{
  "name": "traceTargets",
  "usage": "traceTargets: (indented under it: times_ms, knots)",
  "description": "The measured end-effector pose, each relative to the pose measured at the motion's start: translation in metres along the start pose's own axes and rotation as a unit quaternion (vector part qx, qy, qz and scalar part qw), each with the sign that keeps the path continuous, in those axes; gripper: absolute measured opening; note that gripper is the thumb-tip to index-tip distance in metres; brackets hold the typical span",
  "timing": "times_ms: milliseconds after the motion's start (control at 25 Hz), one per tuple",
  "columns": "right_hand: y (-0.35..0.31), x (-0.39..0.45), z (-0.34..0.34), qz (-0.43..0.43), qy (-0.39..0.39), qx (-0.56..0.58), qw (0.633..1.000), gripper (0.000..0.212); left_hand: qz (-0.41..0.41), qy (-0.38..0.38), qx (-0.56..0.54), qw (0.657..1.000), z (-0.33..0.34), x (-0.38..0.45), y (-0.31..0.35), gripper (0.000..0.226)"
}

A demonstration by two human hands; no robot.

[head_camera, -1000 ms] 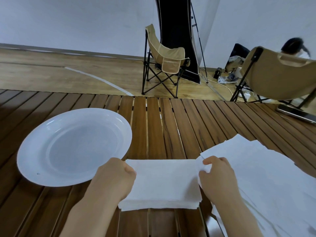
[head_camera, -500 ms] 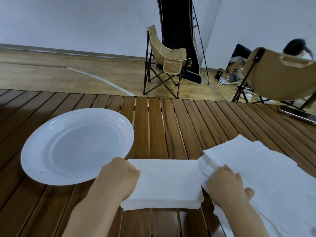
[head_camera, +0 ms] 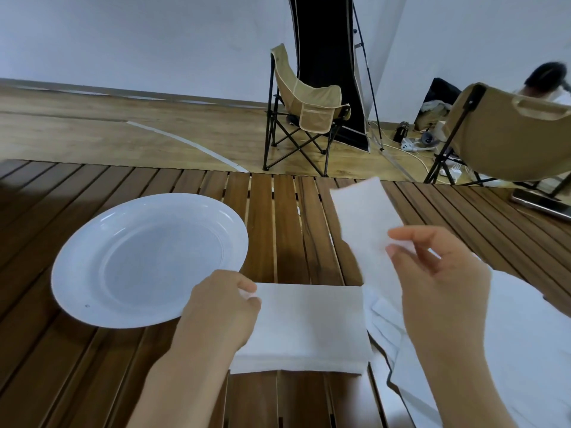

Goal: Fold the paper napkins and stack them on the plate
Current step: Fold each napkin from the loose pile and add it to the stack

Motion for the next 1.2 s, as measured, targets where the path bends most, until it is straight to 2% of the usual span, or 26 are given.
traceTargets:
  times_ms: [120, 240, 320, 480, 600, 640, 800, 960, 1120, 1200]
  knots:
    - [-0.013, -0.003, -0.005, 0.035, -0.022, 0.186, 0.982, 0.02, 0.05, 0.004, -0.04, 0.998, -0.004, 0.0, 0.012, 0.031]
    - [-0.012, -0.003, -0.003, 0.122, -0.064, 0.361, 0.922, 0.016, 0.043, -0.031, -0.188, 0.981, -0.006, -0.003, 0.028, 0.059]
    - [-0.011, -0.002, -0.002, 0.17, -0.091, 0.405, 0.894, 0.018, 0.055, -0.061, -0.273, 0.958, -0.006, -0.006, 0.038, 0.061]
    - [-0.005, -0.001, -0.001, 0.211, -0.123, 0.361, 0.9, 0.02, 0.148, -0.048, -0.361, 0.92, -0.013, -0.006, 0.042, 0.061]
    - [0.002, 0.0, 0.001, 0.212, -0.143, 0.309, 0.916, 0.032, 0.204, -0.028, -0.329, 0.922, -0.019, -0.007, 0.042, 0.072]
    - [0.005, 0.001, 0.002, 0.205, -0.153, 0.296, 0.92, 0.035, 0.221, -0.017, -0.302, 0.927, -0.02, -0.007, 0.041, 0.068]
    - [0.014, 0.001, 0.005, 0.157, -0.172, 0.215, 0.948, 0.033, 0.237, 0.02, -0.208, 0.949, -0.019, -0.003, 0.036, 0.026]
    - [0.015, 0.0, 0.003, 0.102, -0.132, 0.087, 0.982, 0.018, 0.222, 0.046, -0.191, 0.955, -0.018, 0.0, 0.03, 0.02]
    - [0.014, 0.001, 0.005, 0.08, -0.105, 0.059, 0.99, 0.011, 0.244, 0.086, -0.15, 0.954, -0.022, 0.0, 0.028, 0.006]
    - [0.014, 0.002, 0.005, 0.061, -0.101, 0.037, 0.992, 0.01, 0.246, 0.098, -0.138, 0.954, -0.024, -0.001, 0.029, 0.006]
Point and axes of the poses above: each hand's wrist, its own x-axis towards the middle knuckle, its own z-axis out of the palm, y = z × x, the point moved 2 cm from there along x, towards the middle knuckle, and after that the axes turned 15 degrees about -x, right-handed, at the moved point
